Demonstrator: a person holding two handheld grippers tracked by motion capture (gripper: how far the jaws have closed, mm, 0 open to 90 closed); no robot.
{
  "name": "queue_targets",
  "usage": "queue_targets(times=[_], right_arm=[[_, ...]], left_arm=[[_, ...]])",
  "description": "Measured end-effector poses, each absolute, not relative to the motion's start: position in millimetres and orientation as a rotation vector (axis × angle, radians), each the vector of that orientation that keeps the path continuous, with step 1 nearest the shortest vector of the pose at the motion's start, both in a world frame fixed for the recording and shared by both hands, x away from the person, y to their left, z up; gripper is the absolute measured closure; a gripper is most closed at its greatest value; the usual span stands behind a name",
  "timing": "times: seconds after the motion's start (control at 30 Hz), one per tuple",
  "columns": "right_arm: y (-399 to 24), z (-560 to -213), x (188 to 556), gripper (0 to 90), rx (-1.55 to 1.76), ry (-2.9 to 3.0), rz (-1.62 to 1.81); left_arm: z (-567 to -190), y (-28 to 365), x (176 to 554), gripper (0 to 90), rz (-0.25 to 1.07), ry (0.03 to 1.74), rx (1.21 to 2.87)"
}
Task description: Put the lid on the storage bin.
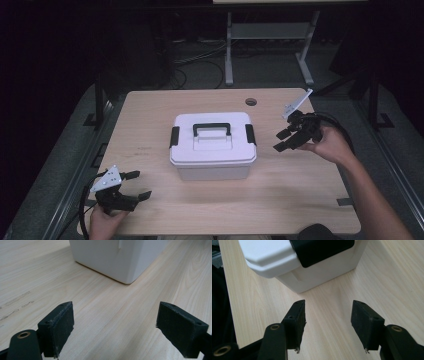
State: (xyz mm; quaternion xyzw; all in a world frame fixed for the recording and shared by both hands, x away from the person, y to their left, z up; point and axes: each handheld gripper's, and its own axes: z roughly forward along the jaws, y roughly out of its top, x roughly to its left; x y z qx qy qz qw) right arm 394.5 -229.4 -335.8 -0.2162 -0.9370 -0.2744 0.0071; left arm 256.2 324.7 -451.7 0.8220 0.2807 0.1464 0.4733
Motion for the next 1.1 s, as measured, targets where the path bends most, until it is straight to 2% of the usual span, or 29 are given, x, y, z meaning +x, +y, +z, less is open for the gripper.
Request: queue_targets(times=[1.1], right_arm=[[-260.3,-382.2,376.2,43.5,-0.779,-2.854,-0.863]], left_arm=[[-451.3,323.3,256.8,13.8,0.360,0.684,2.014]])
